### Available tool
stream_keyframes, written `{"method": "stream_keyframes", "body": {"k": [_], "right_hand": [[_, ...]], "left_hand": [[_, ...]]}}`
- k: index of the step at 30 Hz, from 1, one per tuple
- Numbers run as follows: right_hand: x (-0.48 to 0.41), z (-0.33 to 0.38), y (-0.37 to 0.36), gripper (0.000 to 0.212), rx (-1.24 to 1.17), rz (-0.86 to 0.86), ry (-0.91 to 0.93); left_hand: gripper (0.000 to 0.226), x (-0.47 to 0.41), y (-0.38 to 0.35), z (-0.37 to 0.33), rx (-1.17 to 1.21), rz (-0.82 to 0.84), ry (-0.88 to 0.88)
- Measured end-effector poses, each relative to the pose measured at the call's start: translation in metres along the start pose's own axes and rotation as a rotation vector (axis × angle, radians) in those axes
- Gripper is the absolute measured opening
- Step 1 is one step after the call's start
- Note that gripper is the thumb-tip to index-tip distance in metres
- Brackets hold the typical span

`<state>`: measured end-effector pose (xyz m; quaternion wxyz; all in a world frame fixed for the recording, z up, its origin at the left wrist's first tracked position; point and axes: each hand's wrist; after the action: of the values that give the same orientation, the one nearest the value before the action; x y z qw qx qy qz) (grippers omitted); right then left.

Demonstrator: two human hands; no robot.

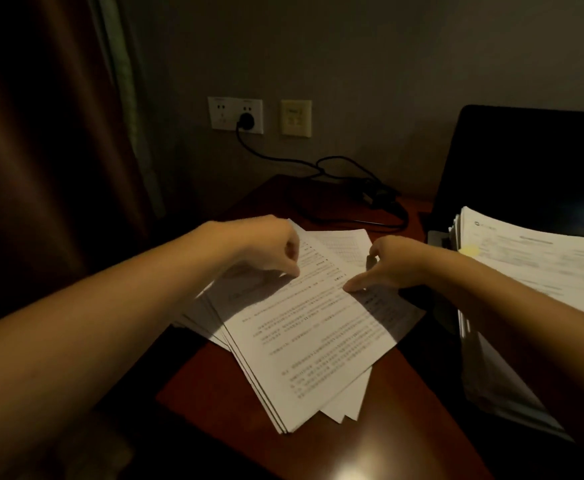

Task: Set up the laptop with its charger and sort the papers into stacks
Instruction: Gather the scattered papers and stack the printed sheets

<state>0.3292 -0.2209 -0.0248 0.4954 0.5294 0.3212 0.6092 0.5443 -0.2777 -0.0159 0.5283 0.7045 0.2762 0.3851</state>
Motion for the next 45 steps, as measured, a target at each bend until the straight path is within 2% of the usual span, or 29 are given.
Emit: {"method": "stream_keyframes", "body": {"k": [3, 5, 6, 8, 10, 14, 18, 21, 23, 25, 27, 30, 33, 35, 37, 39, 42, 45], "right_hand": [[-0.005, 0.007, 0.003, 0.036, -0.047, 0.022, 0.010], [-0.008, 0.014, 0.006, 0.031, -0.022, 0.057, 0.001], [-0.009, 0.017, 0.008, 0.035, 0.020, 0.089, -0.011], [-0.011, 0.022, 0.012, 0.054, 0.100, 0.172, -0.050], [-0.010, 0.024, 0.014, 0.061, 0.121, 0.243, -0.072], [-0.001, 0.027, 0.014, 0.045, 0.117, 0.261, -0.023], [0.012, 0.027, 0.010, 0.035, 0.029, 0.170, 0.151], [0.017, 0.020, 0.012, 0.028, -0.096, -0.082, 0.297], [0.020, 0.012, 0.021, 0.028, -0.198, -0.307, 0.348], [0.024, 0.003, 0.034, 0.034, -0.355, -0.486, 0.336], [0.029, -0.009, 0.047, 0.041, -0.519, -0.590, 0.279], [0.036, -0.024, 0.060, 0.061, -0.737, -0.609, 0.171], [0.037, -0.031, 0.057, 0.082, -0.926, -0.526, 0.090], [0.036, -0.033, 0.049, 0.088, -1.028, -0.461, 0.094], [0.039, -0.029, 0.044, 0.077, -1.129, -0.351, 0.188], [0.043, -0.023, 0.045, 0.063, -1.206, -0.328, 0.328], [0.050, -0.015, 0.054, 0.049, -1.215, -0.540, 0.408], [0.057, -0.013, 0.061, 0.029, -1.173, -0.681, 0.472]], "left_hand": [[0.062, -0.028, 0.013, 0.000, 0.002, 0.117, -0.036], [0.076, -0.042, 0.022, -0.004, -0.019, 0.216, -0.039], [0.077, -0.047, 0.027, -0.008, -0.038, 0.249, -0.046], [0.077, -0.054, 0.032, -0.015, -0.086, 0.288, -0.053], [0.074, -0.058, 0.033, -0.021, -0.152, 0.310, -0.041], [0.062, -0.053, 0.035, -0.030, -0.246, 0.326, -0.030], [0.073, -0.033, 0.034, -0.034, -0.217, 0.269, -0.069], [0.038, -0.013, 0.041, -0.030, -0.143, 0.166, -0.120], [0.025, 0.001, 0.054, -0.022, -0.080, 0.033, -0.120], [0.020, 0.012, 0.067, -0.010, 0.024, -0.083, -0.094], [0.011, 0.020, 0.072, 0.002, 0.135, -0.187, -0.042], [0.006, 0.028, 0.071, 0.017, 0.283, -0.377, -0.014], [0.013, 0.037, 0.068, 0.023, 0.659, -0.557, -0.023], [0.019, 0.041, 0.064, 0.018, 0.951, -0.661, -0.032], [0.026, 0.043, 0.059, 0.008, 1.151, -0.746, -0.038], [0.032, 0.047, 0.055, -0.004, 1.291, -0.771, -0.060], [0.035, 0.049, 0.049, -0.020, 1.444, -0.733, -0.153], [0.024, 0.047, 0.046, -0.032, 1.393, -0.785, -0.162]]}}
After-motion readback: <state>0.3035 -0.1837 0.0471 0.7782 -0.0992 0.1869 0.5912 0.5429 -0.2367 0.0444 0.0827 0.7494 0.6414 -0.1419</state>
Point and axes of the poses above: each hand's wrist, its own x-axis away from the middle knuckle, its own y-axis out of the back of the hand, z = x × y, and after that the axes turned 3 degrees about z, right-handed
